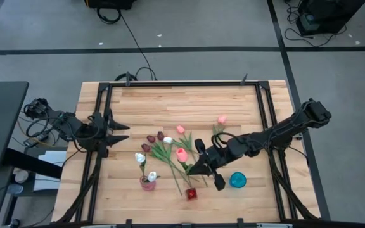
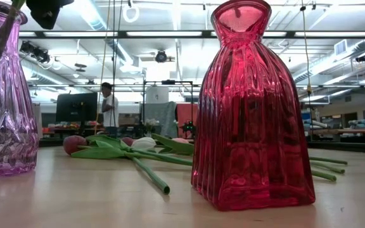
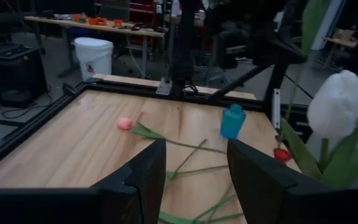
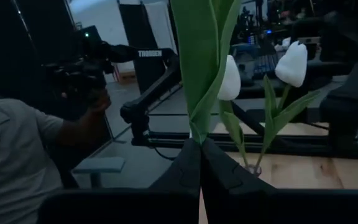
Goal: Sort flowers into vase by color
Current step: Put the middle pink flower into the red vase
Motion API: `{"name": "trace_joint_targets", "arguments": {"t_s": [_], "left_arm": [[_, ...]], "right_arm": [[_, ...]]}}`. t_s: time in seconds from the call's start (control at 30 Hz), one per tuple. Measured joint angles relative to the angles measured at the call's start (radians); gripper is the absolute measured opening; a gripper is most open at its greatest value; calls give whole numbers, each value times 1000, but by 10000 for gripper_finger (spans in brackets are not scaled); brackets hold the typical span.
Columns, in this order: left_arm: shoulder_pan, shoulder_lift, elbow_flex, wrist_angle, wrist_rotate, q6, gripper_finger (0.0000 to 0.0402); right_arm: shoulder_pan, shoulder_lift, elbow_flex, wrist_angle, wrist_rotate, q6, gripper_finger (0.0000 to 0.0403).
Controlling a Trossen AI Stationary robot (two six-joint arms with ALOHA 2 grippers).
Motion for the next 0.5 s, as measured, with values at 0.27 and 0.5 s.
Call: {"name": "trace_joint_targets", "arguments": {"t_s": [0.27, 0.5], "left_arm": [[0, 0, 0, 8, -54, -11, 177], [0, -3, 6, 13, -60, -18, 177]], "right_arm": [[12, 63, 0, 59, -1, 3, 9], [11, 80, 0, -27, 0, 2, 22]]}}
